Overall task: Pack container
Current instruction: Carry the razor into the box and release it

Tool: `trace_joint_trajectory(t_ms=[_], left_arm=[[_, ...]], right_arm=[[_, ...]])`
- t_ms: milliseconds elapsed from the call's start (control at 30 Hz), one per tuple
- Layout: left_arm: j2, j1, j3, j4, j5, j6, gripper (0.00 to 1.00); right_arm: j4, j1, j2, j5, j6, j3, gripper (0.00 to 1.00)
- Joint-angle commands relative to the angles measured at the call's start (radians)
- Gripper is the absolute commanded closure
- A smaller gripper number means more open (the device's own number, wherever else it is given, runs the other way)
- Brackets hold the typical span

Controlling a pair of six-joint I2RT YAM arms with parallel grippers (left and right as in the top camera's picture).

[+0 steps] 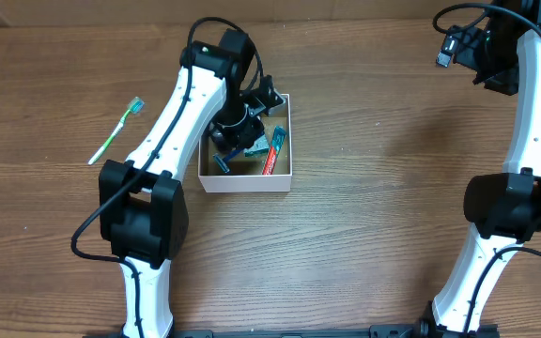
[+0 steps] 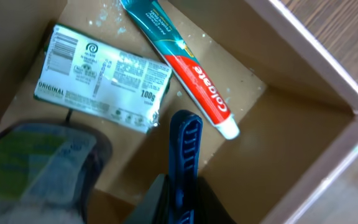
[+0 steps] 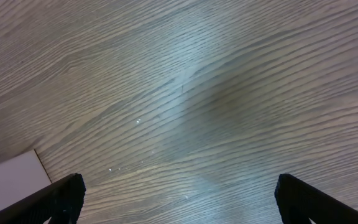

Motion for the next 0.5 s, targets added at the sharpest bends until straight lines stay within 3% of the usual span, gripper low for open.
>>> trace_joint_trajectory(t_ms=[0,133,333,467], left_arm=[[-0.026,0.0,-0.047,0.032,0.01,0.069,0.86],[-0.026,-0.005,-0.068,0.036,0.059,0.13,0.62],[-0.027,-0.005,-0.062,0.032,0.087,0.129,0.51],[-0.027,-0.015,0.05,-0.055,0.184,0.122,0.42]], right_arm=[[0.002,0.0,-0.031,-0.005,-0.008,0.001,0.0],[0.002,0.0,-0.031,-0.005,-0.008,0.001,0.0],[0.002,0.0,-0.031,-0.005,-0.008,0.001,0.0],[0.002,0.0,-0.031,-0.005,-0.008,0.001,0.0]])
